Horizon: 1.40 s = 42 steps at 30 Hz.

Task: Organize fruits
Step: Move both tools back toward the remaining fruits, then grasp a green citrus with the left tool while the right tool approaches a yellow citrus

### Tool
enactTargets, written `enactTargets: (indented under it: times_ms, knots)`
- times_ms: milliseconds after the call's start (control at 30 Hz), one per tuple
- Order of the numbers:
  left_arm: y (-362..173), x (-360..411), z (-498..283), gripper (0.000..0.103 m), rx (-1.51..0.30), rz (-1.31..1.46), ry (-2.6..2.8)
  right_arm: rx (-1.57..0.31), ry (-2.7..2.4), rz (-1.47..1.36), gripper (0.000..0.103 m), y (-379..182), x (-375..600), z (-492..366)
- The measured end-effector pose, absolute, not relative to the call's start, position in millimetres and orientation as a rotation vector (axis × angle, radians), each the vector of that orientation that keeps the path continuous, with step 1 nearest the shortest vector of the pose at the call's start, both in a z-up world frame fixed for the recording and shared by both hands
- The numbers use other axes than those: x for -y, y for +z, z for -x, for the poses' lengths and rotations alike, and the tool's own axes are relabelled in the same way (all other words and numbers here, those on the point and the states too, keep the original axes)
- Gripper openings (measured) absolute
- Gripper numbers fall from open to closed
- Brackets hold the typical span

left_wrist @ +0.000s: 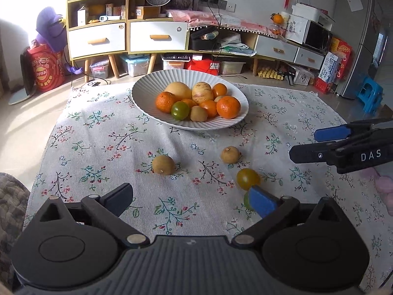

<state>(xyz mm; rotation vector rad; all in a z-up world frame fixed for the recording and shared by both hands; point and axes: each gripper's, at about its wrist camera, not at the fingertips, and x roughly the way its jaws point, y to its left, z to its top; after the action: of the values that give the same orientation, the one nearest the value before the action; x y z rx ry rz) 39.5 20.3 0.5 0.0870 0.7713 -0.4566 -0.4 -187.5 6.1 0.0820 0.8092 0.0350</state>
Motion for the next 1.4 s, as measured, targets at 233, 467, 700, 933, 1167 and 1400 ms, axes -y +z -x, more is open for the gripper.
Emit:
enactTargets:
  times_ms: [233, 467, 700, 933, 1167, 1400]
  knots:
    - [-13, 5, -25, 0.092, -0.790, -0.151, -0.540, -0.827, 0.035, -0.063, 0.092, 2, 185, 9]
    - [-21, 19, -24, 0.090, -0.790, -0.176, -0.563, -0.835, 0.046, -0.057, 0.093, 0, 184, 11]
    - [-27, 28, -28, 0.069, -0.802, -0.171, -0.580, -0.851, 0.051, -0.047, 0.093, -5, 183, 8]
    - [-27, 39, -30, 0.050, -0.817, -0.168, -0.618, -0.859, 0.037, -0.042, 0.093, -8, 184, 6]
    - [-31, 44, -34, 0.031, -0.837, -0.177, -0.593, -0.874, 0.035, -0.036, 0.093, -10, 185, 6]
    - [-28, 41, -35, 0.013, -0.834, -0.178, -0.562, -0.879, 0.043, -0.030, 0.093, -10, 184, 5]
